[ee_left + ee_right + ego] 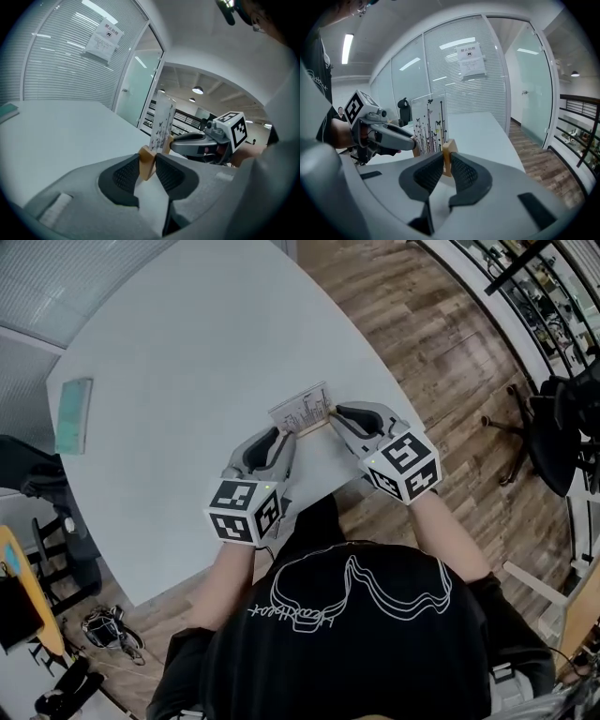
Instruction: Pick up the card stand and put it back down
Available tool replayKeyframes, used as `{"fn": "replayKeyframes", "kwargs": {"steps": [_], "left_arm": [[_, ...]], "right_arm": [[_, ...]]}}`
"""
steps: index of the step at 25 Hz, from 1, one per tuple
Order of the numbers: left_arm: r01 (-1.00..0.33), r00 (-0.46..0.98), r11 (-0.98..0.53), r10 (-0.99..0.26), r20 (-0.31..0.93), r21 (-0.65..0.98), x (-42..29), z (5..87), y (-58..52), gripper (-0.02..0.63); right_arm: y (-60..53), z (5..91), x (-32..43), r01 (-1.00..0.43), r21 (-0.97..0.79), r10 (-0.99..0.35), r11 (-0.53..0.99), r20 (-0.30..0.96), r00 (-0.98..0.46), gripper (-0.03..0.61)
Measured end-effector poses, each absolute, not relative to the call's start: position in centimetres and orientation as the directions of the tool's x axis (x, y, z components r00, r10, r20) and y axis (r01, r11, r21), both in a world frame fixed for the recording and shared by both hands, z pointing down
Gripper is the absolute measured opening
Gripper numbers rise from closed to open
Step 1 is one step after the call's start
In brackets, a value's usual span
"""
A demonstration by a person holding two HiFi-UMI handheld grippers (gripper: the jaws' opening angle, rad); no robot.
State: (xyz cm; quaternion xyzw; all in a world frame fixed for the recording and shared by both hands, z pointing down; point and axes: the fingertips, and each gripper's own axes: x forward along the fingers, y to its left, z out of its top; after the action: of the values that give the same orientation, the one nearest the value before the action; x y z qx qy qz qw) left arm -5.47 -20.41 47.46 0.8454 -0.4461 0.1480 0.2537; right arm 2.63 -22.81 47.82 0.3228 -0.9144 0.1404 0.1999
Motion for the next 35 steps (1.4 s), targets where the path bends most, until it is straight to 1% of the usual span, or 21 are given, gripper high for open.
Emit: {"fn": "replayKeyframes", "kwargs": {"steps": [4, 18, 27, 35], "left_arm": [[-0.824, 0.567, -0.475, -0.687, 0.454, 0.310, -5.2, 45.4, -17.9, 0.115], [-0.810, 0.585, -0.532, -0.705, 0.400, 0.248, -2.5, 39.9, -9.1, 0.115], [-0.810, 0.586, -0.534, -0.709, 0.394, 0.244, -1.5, 39.5, -3.4, 0.115], [-0.819, 0.573, -0.523, -0.721, 0.390, 0.237, -2.0, 39.2, -0.8, 0.115]], "right_arm": [[-20.2, 46.0, 3.0, -0.646, -0.130, -0.540, 0.752, 0.438, -0.718, 0.058], [-10.7, 40.5, 5.8, -0.665, -0.072, -0.593, 0.743, 0.390, -0.705, 0.058], [-5.2, 39.9, 6.8, -0.659, -0.060, -0.596, 0.750, 0.371, -0.712, 0.058], [-2.5, 39.8, 6.3, -0.651, -0.058, -0.589, 0.757, 0.370, -0.718, 0.058]]}}
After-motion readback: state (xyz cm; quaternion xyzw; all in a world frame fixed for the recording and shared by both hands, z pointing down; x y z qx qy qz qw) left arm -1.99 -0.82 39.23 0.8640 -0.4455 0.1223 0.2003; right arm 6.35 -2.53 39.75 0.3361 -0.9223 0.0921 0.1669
